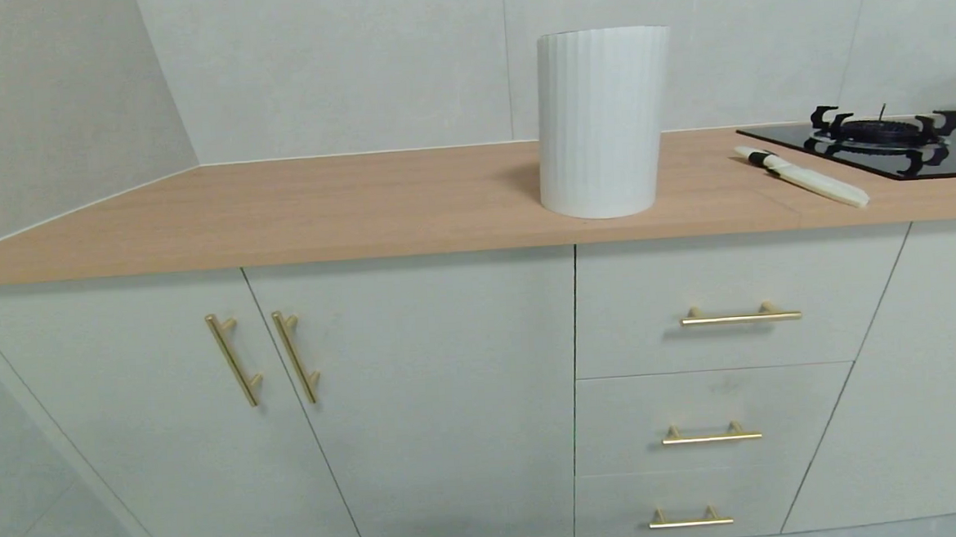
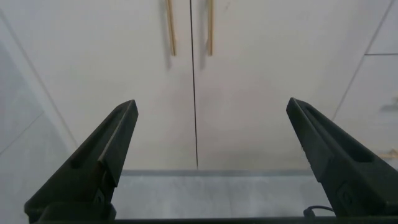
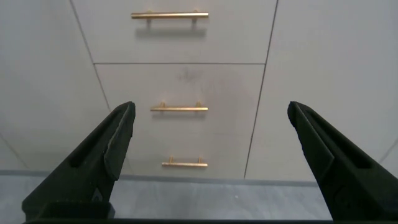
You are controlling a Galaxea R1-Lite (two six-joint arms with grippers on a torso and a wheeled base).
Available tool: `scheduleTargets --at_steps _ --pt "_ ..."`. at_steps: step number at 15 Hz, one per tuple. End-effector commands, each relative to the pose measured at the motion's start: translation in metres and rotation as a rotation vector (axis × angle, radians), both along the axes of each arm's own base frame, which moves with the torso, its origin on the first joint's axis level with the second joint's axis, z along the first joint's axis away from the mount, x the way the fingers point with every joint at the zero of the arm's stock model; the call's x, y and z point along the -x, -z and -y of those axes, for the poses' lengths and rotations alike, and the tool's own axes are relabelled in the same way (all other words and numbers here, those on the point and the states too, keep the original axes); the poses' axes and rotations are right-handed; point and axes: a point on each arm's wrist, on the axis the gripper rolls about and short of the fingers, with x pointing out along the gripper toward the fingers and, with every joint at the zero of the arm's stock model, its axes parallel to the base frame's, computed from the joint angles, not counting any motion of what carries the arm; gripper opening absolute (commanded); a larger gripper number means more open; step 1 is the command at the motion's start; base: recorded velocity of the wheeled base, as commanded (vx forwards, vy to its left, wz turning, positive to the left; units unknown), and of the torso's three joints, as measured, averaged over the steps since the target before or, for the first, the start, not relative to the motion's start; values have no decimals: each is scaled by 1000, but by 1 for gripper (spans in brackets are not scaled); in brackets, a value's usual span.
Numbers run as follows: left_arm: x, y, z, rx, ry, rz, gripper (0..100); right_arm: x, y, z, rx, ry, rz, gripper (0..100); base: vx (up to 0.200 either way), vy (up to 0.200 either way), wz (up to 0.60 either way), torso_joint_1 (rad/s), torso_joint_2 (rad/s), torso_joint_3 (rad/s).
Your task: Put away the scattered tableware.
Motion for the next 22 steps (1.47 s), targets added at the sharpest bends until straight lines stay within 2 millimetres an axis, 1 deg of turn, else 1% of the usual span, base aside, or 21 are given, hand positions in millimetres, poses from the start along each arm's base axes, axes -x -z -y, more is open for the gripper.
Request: scheduleTargets --at_steps 1,6,15,18,22 --pt "0 0 0 0 -1 0 100 0 0 0 0 -1 -2 100 200 0 0 2 2 12" --pt "0 0 0 0 -1 0 100 0 0 0 -2 -1 -1 100 200 0 0 1 3 -4" --pt "0 0 0 0 -1 0 100 0 0 0 0 -1 -1 100 0 0 0 0 0 0" --pt "0 0 0 0 -1 0 100 0 0 0 0 -1 -1 100 0 0 -600 2 2 6" --pt "0 0 0 0 -1 0 100 0 0 0 0 -1 -1 100 0 0 0 0 0 0"
